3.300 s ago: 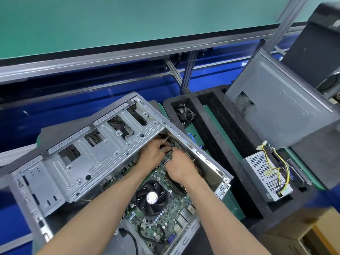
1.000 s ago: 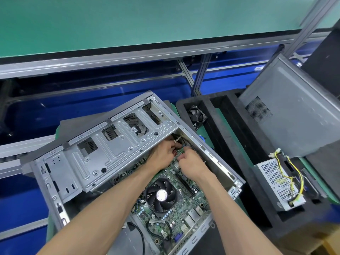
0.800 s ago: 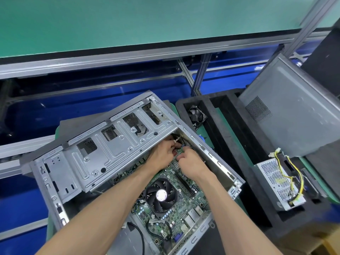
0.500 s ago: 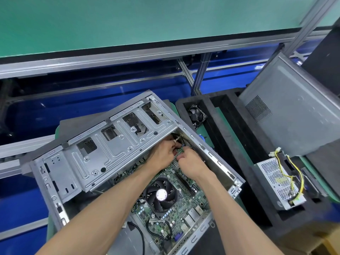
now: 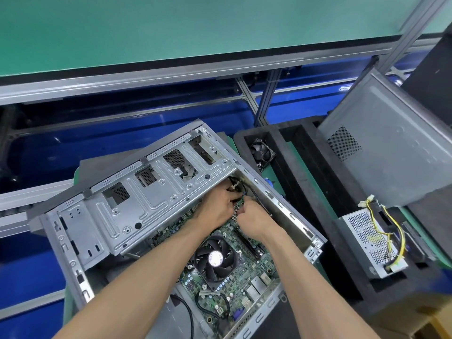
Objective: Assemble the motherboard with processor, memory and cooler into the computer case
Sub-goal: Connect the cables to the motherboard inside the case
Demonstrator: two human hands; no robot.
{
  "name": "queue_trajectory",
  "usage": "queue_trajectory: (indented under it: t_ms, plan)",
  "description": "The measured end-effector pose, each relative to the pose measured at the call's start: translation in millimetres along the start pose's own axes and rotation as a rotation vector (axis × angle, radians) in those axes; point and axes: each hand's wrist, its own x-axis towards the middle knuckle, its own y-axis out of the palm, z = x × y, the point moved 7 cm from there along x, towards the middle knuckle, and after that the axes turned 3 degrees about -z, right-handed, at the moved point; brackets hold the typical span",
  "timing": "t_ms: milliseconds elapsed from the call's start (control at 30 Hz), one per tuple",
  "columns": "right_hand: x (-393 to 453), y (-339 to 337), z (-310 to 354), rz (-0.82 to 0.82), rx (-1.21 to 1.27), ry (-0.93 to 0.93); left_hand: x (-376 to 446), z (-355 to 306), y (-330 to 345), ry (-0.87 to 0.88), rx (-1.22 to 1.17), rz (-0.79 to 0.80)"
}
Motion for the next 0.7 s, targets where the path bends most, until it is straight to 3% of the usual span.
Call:
queue_trajectory:
  t_ms: [133,400,700]
  plan:
    - [0.1,-0.2,-0.2,0.015,-0.047,-0.008,-0.5,-1.8,2.1,0.031,0.086,0.019]
    - [-6.0,-8.1,4.8,-0.062,0.039,-0.032,-6.0,10.5,-7.0,-0.181,-0.158,0.128]
    - [-18.1,-5.3,4.6,-0.042,-0.009,-0.028,-46.9,21.1,-38.6,-0.282,-0.164,0.182]
